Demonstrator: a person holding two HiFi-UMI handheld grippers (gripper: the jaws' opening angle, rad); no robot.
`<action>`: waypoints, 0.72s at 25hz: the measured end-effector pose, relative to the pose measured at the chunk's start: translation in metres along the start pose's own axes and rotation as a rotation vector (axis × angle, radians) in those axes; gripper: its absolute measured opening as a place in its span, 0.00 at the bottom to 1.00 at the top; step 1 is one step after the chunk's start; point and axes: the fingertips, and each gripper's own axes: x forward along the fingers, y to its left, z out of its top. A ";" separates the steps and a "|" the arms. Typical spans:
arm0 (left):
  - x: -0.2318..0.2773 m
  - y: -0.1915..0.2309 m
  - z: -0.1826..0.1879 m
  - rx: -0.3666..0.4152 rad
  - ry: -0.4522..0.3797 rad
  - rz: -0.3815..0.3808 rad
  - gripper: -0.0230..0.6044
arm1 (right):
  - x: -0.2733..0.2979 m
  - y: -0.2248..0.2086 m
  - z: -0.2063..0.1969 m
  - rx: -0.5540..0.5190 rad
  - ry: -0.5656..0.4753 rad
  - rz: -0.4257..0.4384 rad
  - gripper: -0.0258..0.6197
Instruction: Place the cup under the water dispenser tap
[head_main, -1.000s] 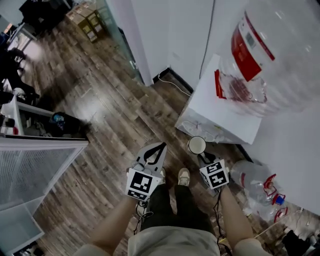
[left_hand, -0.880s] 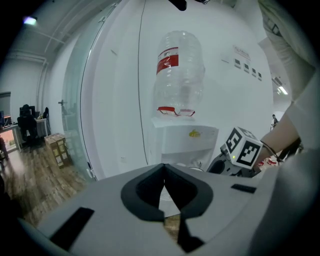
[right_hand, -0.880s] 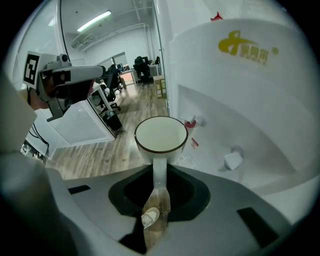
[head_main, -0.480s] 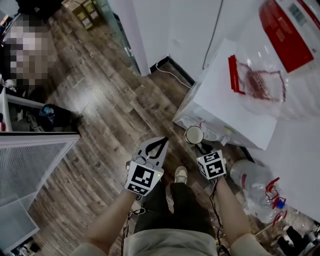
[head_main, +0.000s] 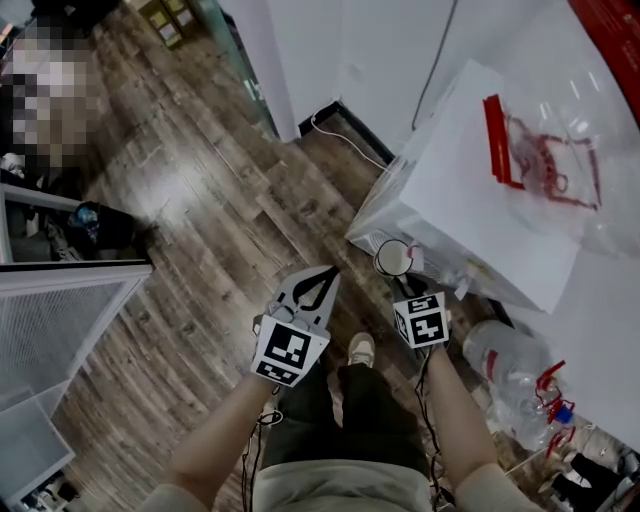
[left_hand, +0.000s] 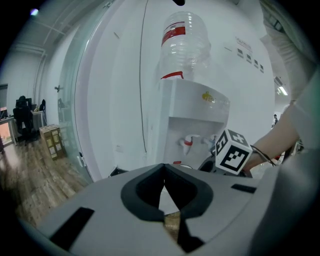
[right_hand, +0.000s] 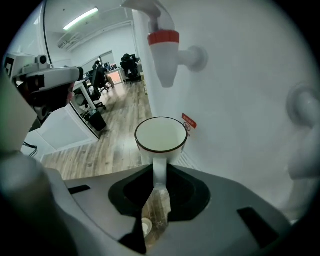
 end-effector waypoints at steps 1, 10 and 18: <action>0.001 0.001 -0.002 -0.004 -0.002 0.000 0.05 | 0.004 -0.002 0.001 -0.001 -0.012 -0.009 0.15; 0.007 0.008 -0.027 -0.065 0.012 -0.001 0.05 | 0.025 -0.012 0.006 -0.005 -0.141 -0.140 0.15; 0.014 0.008 -0.040 -0.093 0.023 -0.012 0.05 | 0.031 -0.015 0.002 0.048 -0.231 -0.154 0.16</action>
